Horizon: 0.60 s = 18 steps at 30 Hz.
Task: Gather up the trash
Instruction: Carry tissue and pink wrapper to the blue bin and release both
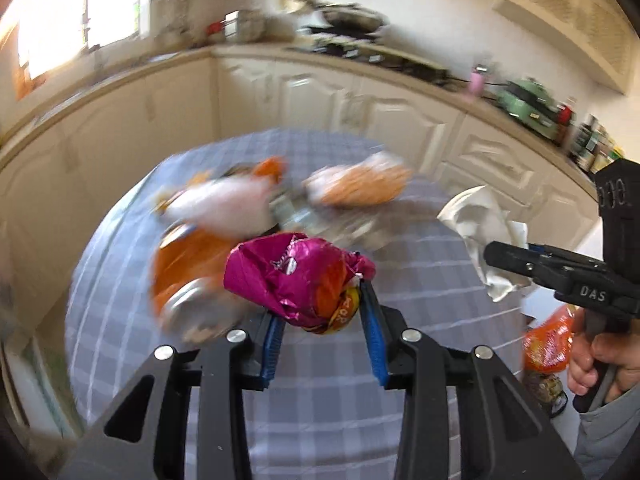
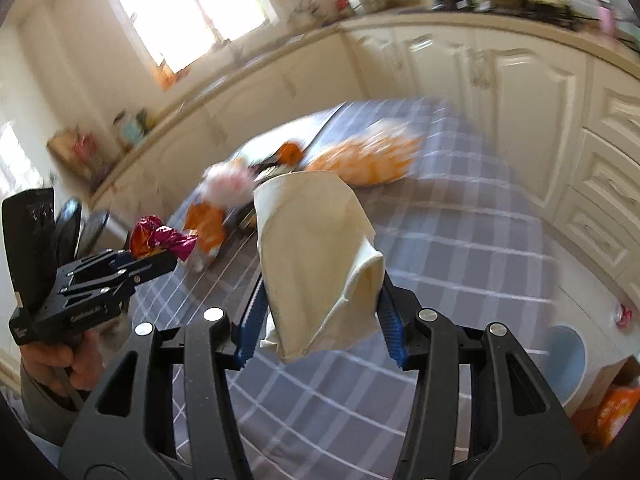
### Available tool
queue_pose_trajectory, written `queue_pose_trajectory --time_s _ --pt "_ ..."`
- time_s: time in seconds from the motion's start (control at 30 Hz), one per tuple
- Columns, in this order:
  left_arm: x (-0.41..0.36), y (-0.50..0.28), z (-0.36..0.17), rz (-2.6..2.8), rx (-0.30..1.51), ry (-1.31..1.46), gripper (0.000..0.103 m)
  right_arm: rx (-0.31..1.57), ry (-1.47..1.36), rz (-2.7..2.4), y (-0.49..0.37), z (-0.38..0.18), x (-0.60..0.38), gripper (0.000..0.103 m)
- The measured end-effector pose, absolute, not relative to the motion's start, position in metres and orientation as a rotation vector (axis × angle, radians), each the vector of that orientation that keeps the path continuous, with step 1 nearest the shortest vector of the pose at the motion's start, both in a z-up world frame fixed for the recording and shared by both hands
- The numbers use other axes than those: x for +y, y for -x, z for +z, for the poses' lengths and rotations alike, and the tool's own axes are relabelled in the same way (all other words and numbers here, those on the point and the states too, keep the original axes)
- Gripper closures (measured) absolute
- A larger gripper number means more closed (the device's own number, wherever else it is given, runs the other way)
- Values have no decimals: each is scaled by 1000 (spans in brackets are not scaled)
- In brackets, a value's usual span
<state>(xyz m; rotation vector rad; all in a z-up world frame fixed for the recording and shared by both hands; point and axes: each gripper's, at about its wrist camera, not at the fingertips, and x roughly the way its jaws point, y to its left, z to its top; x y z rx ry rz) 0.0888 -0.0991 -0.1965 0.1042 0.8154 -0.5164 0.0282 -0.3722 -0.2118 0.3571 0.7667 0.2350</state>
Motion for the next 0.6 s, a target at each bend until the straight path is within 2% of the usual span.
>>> queue_pose_trajectory --time_s 0.17,0.27,0.37,0.6 --pt "-195 -86 -179 -695 764 -216 68 693 -478 19 9 -209 -469 53" --pt "-273 -74 -184 -835 756 -317 68 687 -576 -150 42 -229 -537 53" --pt "-333 -63 -200 -938 787 -387 68 712 -657 -292 71 -256 -593 53" --pt "-467 -41 -280 -1128 970 -583 67 817 -830 -450 101 -340 -669 52"
